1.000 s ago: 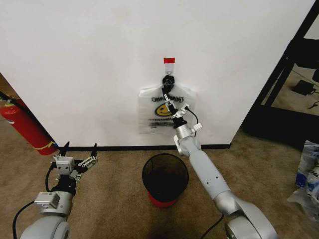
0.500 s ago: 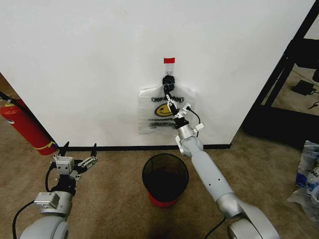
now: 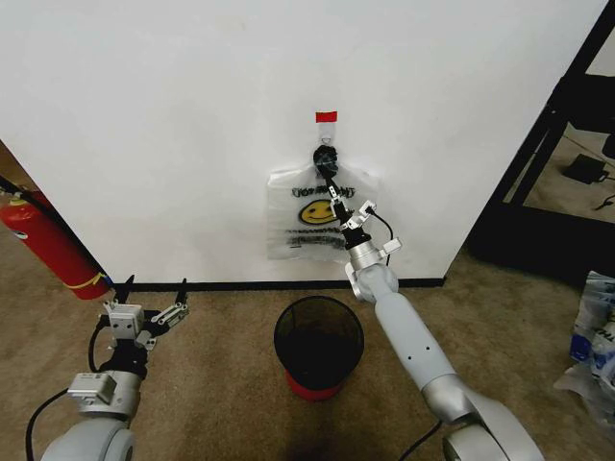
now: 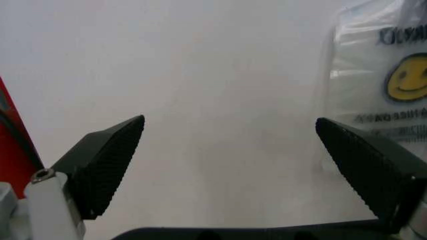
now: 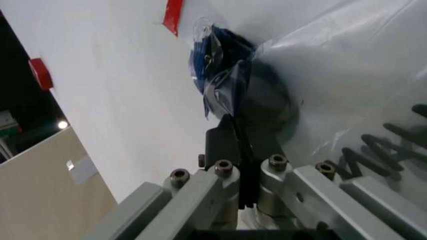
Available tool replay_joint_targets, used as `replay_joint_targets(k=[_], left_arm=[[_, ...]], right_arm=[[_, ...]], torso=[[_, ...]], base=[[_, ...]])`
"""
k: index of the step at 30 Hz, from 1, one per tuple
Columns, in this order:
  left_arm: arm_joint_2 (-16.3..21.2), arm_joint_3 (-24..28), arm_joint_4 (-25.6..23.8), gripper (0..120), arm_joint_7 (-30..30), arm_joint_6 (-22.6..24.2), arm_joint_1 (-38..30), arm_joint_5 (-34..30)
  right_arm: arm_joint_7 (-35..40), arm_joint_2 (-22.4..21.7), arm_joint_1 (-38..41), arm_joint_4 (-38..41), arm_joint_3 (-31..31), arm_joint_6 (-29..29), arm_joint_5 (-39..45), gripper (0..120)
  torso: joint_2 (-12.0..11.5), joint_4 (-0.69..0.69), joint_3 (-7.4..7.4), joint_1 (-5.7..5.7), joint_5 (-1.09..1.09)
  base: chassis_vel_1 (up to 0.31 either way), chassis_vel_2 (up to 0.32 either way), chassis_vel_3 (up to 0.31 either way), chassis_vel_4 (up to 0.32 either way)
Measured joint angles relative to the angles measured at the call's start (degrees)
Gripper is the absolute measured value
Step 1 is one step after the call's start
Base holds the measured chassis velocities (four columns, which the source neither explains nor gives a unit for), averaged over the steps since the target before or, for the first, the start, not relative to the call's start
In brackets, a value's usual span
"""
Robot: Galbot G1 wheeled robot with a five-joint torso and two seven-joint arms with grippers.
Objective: Pick up the garbage bag from the wall and place it over the trash bin.
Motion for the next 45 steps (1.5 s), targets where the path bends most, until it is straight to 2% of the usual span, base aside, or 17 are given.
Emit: replay_joint_targets(k=[14, 20, 30, 45], left_arm=[[0.40, 0.24, 1.15, 100, -0.17, -0.51, -0.62, -0.22], [1.11, 0.37, 1.64, 100, -0.28, -0.75, -1.03, -0.55], [1.77, 0.61, 1.97, 100, -0.33, -0.77, -1.63, -1.41], [2.89, 0.22, 2.46, 100, -0.42, -0.91, -2.12, -2.68]], right_arm=[[-2.46, -2.72, -6.53, 4.30, 0.22, 0.27, -4.20, 0], [-3.33, -6.75, -13.63, 10.54, 0.26, 0.29, -5.73, 0], [-5.79, -12.28, -21.70, 16.55, 0.10, 0.32, -7.28, 0], [-12.91, -16.93, -26.73, 16.69, 2.14, -0.61, -9.33, 0]], torso=[[0.00, 0.00, 0.00, 0.00, 0.00], [0.00, 0.00, 0.00, 0.00, 0.01], [0.00, 0.00, -0.01, -0.01, 0.00], [0.00, 0.00, 0.00, 0.00, 0.01]], base=[[0.000, 0.000, 0.000, 0.000], [0.000, 0.000, 0.000, 0.000], [0.000, 0.000, 0.000, 0.000], [0.000, 0.000, 0.000, 0.000]])
